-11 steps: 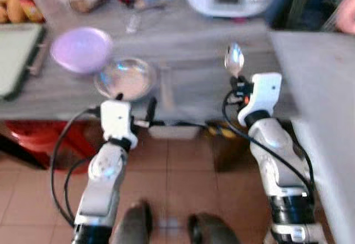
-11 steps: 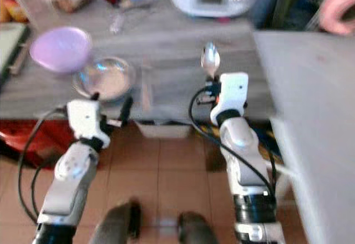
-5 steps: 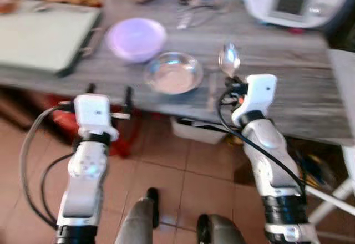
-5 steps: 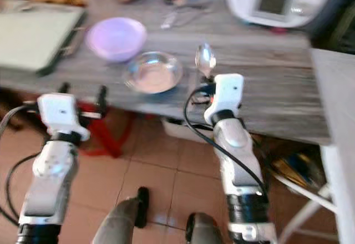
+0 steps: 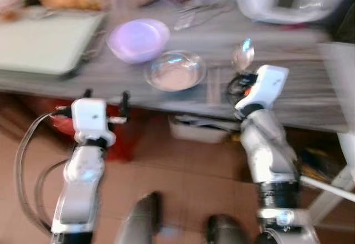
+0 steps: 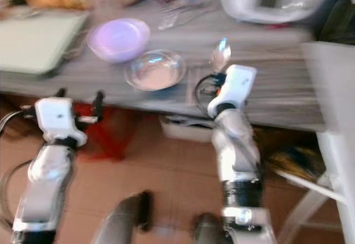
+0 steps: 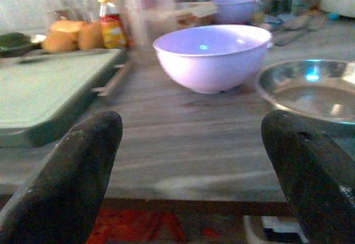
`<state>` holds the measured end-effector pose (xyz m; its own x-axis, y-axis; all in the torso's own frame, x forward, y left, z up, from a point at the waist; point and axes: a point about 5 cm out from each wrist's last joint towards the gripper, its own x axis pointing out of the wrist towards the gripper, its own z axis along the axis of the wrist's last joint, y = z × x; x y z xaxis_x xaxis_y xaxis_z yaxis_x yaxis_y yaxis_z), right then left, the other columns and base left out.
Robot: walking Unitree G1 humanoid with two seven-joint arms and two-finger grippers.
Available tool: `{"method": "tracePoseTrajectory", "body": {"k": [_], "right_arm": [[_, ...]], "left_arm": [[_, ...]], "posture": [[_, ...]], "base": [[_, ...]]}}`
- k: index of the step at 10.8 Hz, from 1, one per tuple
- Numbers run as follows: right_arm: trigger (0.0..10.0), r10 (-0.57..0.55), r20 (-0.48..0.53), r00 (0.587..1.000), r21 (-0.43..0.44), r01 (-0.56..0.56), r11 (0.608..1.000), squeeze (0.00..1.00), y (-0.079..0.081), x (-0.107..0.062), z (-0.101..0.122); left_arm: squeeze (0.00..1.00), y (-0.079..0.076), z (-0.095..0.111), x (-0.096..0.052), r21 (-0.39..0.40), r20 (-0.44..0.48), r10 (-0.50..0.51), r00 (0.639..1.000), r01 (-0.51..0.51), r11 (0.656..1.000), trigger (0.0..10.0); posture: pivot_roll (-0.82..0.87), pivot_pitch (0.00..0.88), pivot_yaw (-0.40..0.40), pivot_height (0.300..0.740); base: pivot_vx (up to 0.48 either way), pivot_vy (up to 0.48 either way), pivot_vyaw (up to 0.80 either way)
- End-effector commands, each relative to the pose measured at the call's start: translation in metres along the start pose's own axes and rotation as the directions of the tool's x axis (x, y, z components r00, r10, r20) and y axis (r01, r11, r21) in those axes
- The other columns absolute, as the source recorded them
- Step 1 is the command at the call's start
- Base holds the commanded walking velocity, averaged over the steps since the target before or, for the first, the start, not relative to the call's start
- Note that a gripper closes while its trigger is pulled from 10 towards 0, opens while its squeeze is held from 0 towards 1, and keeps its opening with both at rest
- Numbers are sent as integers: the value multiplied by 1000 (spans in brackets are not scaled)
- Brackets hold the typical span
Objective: Setting the table
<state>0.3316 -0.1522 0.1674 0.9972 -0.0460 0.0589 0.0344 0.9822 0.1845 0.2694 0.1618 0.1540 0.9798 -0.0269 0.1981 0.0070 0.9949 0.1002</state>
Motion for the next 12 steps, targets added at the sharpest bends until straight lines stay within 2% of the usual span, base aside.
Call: {"method": "tracePoseTrajectory", "body": {"k": [1,3,5,7,8,11,12], "right_arm": [[10000,5,6,1000,14,-5,1000,0,3,3,2],[10000,-22,3,1000,31,22,999,0,-3,12,6],[10000,-16,-1,1000,47,16,999,0,-4,23,10],[10000,-6,2,1000,52,6,999,0,-2,28,12],[10000,9,0,1000,59,-9,998,0,1,30,12],[10000,63,-71,995,207,-47,977,0,22,35,3],[10000,86,-98,991,209,-64,976,0,29,35,1]], "left_arm": [[0,7,-6,-7,-4,-34,25,999,-26,1000,10000],[0,10,-5,-12,0,-48,27,998,-27,1000,10000],[0,7,-10,-23,-1,-89,17,996,-17,1000,10000],[0,9,-10,-25,2,-97,17,995,-16,1000,10000],[0,9,-9,-24,5,-97,16,995,-16,1000,10000],[0,10,-8,-24,12,-102,8,995,-7,1000,10000],[0,8,-8,-24,8,-102,4,995,-3,1000,10000]], "posture": [[2,252,3,740],[14,271,9,740],[31,289,17,740],[37,293,20,740],[40,294,23,740],[45,296,26,740],[43,295,20,740]], "base": [[0,0,0],[0,0,0],[0,0,0],[0,0,0],[0,0,0],[0,0,0],[0,0,0]]}}
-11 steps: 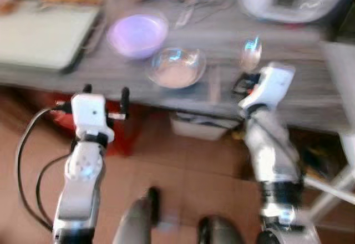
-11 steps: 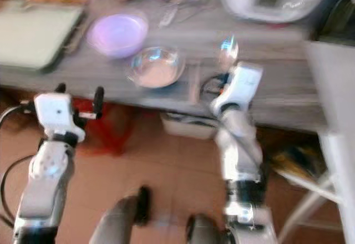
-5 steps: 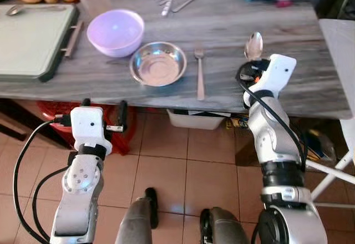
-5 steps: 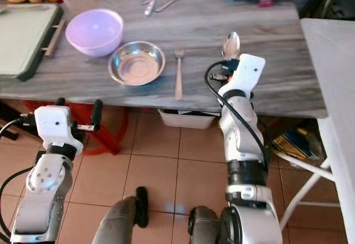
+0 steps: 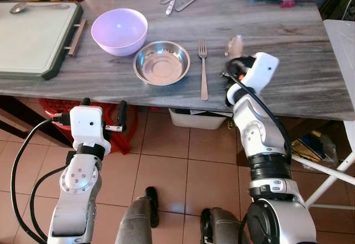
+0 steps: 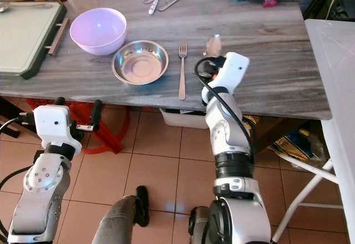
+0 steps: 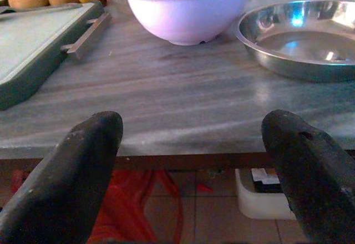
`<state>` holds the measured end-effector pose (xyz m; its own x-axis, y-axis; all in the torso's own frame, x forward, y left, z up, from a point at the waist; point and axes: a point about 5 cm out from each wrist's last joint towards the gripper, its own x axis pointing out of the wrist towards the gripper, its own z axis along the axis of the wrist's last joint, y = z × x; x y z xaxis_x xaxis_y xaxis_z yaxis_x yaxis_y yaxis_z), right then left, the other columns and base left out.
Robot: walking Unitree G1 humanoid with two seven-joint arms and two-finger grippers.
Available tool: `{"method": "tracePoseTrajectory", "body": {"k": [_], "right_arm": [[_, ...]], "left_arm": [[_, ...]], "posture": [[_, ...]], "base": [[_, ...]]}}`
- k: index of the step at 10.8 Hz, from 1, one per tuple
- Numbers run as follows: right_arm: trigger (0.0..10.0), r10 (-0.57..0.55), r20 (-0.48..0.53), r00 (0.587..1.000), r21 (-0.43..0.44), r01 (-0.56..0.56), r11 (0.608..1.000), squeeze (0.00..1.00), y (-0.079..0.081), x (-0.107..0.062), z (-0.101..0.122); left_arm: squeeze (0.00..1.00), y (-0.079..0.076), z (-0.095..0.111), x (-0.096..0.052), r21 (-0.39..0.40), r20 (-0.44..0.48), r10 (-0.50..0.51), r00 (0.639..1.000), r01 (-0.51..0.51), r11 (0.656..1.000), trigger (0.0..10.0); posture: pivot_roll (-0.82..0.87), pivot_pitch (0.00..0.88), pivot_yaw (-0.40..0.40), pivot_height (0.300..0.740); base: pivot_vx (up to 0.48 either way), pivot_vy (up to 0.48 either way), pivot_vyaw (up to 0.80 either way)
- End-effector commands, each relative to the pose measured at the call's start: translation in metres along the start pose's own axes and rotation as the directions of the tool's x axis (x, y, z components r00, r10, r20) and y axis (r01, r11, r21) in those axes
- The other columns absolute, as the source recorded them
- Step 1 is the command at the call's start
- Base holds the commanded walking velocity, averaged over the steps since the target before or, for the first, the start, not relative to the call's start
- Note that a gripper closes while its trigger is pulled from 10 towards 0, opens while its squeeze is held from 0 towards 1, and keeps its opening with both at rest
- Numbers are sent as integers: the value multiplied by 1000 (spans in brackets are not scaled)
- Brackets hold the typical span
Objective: Setting the table
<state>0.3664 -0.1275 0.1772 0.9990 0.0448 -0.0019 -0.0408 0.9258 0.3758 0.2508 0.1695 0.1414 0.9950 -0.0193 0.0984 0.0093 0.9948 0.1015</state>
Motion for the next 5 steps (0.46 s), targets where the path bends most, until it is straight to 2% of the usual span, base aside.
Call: {"method": "tracePoseTrajectory", "body": {"k": [1,4,5], "right_arm": [[10000,6,-23,1000,-15,-6,1000,0,4,-1,-4],[10000,-30,-38,999,-21,29,999,0,-5,-2,-7],[10000,-38,-60,997,6,38,999,0,-5,-1,-9]], "left_arm": [[0,1,1,-3,2,-1,5,1000,-5,1000,10000],[0,-2,1,-1,-14,3,-4,1000,4,1000,10000],[0,-4,1,-1,-17,2,-10,1000,10,1000,10000]], "posture": [[43,295,18,740],[32,289,10,740],[32,287,10,740]], "base": [[0,0,0],[0,0,0],[0,0,0]]}}
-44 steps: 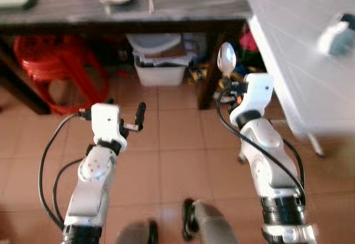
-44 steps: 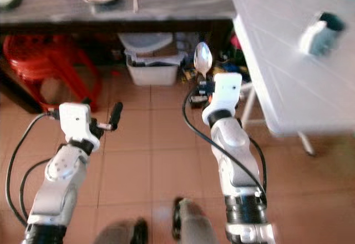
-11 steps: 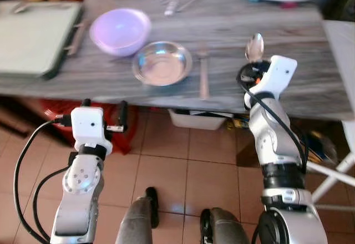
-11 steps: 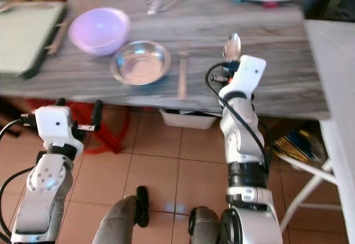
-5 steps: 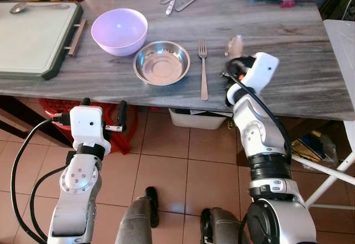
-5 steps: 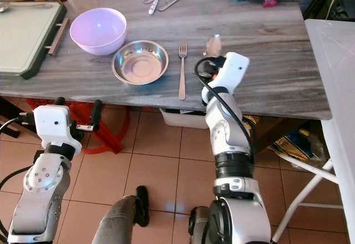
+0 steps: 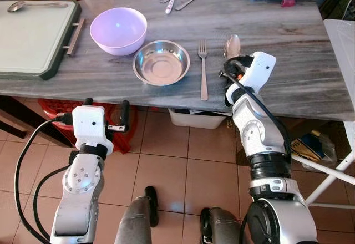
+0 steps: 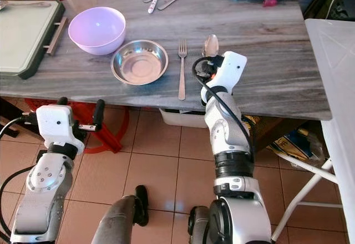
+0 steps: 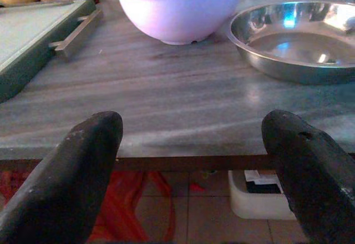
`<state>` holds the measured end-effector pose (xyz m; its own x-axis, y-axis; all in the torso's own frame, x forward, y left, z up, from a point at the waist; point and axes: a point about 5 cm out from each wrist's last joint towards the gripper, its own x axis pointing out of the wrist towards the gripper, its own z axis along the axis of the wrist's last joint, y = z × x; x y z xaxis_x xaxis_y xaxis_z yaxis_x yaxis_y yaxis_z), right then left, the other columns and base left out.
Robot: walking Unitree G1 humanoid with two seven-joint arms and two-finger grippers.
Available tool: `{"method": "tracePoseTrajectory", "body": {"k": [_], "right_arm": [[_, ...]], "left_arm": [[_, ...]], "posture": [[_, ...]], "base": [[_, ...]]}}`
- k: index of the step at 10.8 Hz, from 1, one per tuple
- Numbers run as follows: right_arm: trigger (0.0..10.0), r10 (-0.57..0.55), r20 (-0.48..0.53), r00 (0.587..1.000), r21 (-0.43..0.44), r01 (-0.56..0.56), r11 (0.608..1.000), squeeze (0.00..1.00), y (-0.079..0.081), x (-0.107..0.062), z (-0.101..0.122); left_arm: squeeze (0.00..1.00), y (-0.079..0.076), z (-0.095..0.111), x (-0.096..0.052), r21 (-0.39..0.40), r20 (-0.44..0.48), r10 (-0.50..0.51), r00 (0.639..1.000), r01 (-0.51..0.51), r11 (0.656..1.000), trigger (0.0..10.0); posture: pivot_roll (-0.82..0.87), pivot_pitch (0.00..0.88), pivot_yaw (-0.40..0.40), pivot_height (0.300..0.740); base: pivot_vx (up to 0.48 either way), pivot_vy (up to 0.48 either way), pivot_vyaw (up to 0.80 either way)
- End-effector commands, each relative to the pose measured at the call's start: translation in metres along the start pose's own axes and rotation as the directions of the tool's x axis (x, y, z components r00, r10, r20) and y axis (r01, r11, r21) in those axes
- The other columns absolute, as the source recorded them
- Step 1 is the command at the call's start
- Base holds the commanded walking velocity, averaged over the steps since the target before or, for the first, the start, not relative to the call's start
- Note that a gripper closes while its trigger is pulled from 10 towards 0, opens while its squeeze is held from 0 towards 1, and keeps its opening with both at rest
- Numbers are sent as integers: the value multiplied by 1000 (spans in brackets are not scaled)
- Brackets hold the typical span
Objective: Setting the table
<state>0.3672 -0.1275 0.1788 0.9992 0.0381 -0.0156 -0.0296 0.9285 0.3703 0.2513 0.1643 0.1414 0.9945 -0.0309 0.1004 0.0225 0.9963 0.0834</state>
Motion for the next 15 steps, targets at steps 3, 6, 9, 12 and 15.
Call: {"method": "tracePoseTrajectory", "body": {"k": [3,6,9,12,15], "right_arm": [[10000,-16,-81,997,82,22,996,0,3,1,-17],[10000,-11,-117,993,44,16,999,0,7,4,-21],[10000,-28,-187,982,20,32,999,0,2,5,-29],[10000,-31,-240,970,-1,32,1000,0,1,3,-37],[10000,-37,-257,966,-19,34,999,0,-4,4,-39]], "left_arm": [[0,-2,0,-1,-7,-3,-15,1000,15,1000,10000],[0,-3,0,-1,-9,-2,-22,1000,22,1000,10000],[0,-4,0,-1,-11,-4,-25,1000,25,1000,10000],[0,-5,0,0,-12,-3,-29,1000,29,999,10000],[0,-6,0,1,-12,-6,-34,999,33,999,10000]], "posture": [[30,284,9,740],[31,284,8,740],[30,289,4,740],[30,289,6,740],[31,290,7,740]], "base": [[0,0,0],[0,0,0],[0,0,0],[0,0,0],[0,0,0]]}}
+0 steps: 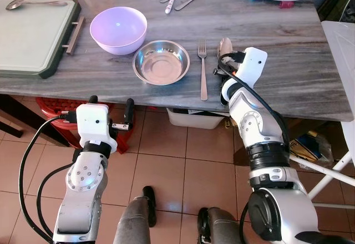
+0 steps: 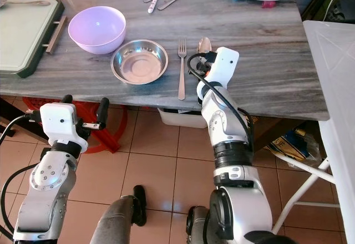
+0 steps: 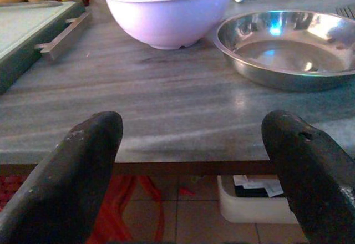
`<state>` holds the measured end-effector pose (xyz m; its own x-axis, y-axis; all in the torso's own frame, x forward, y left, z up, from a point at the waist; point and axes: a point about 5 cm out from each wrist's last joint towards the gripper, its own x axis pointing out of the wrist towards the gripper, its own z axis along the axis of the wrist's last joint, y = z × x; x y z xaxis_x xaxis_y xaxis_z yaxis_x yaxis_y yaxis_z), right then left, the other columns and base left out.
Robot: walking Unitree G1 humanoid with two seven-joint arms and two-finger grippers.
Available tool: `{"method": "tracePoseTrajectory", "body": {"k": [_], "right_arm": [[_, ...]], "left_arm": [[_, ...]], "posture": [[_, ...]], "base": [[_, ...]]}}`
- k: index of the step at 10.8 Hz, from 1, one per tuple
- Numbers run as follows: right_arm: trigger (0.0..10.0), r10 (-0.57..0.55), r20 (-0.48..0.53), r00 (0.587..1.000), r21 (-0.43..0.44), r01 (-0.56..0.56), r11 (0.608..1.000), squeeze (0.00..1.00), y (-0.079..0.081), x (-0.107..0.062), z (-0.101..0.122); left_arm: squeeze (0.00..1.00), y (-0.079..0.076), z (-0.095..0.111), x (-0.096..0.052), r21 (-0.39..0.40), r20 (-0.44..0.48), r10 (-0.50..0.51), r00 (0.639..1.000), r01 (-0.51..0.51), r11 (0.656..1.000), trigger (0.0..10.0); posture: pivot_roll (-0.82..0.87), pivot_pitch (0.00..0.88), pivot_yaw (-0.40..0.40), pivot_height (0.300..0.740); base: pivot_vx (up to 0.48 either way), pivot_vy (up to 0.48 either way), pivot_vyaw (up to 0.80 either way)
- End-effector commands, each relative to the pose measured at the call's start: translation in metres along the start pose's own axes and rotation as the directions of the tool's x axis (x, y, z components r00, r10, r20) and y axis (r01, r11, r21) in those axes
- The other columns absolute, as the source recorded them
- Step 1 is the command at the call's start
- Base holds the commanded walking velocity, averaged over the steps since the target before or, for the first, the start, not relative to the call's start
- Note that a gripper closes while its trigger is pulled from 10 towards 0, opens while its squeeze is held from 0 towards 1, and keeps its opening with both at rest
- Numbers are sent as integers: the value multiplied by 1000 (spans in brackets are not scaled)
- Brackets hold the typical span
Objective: Setting the table
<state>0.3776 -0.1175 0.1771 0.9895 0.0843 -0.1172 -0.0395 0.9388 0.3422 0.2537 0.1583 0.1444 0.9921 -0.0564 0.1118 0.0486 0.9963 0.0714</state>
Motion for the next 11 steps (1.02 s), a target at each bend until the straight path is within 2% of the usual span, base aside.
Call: {"method": "tracePoseTrajectory", "body": {"k": [1,2,9,10,11], "right_arm": [[10000,-33,-151,988,20,36,999,553,-11,-3,-35],[10000,-32,-151,988,20,35,999,1000,-11,-3,-35],[10000,-40,-138,990,-29,36,999,1000,-15,-4,-33],[10000,-36,-138,990,-37,31,999,886,-14,-4,-33],[10000,-32,-130,991,-45,26,999,173,-14,-4,-33]], "left_arm": [[0,0,-3,-2,3,-20,-9,1000,9,1000,10000],[0,0,-3,-2,3,-20,-10,1000,10,1000,10000],[0,-1,-3,-1,3,-19,-12,1000,12,1000,10000],[0,-1,-3,-1,3,-19,-11,1000,11,1000,10000],[0,-1,-3,-1,3,-19,-11,1000,11,1000,10000]], "posture": [[31,290,8,740],[31,290,8,740],[29,290,10,740],[30,291,9,740],[31,291,9,740]], "base": [[0,0,0],[0,0,0],[0,0,0],[0,0,0],[0,0,0]]}}
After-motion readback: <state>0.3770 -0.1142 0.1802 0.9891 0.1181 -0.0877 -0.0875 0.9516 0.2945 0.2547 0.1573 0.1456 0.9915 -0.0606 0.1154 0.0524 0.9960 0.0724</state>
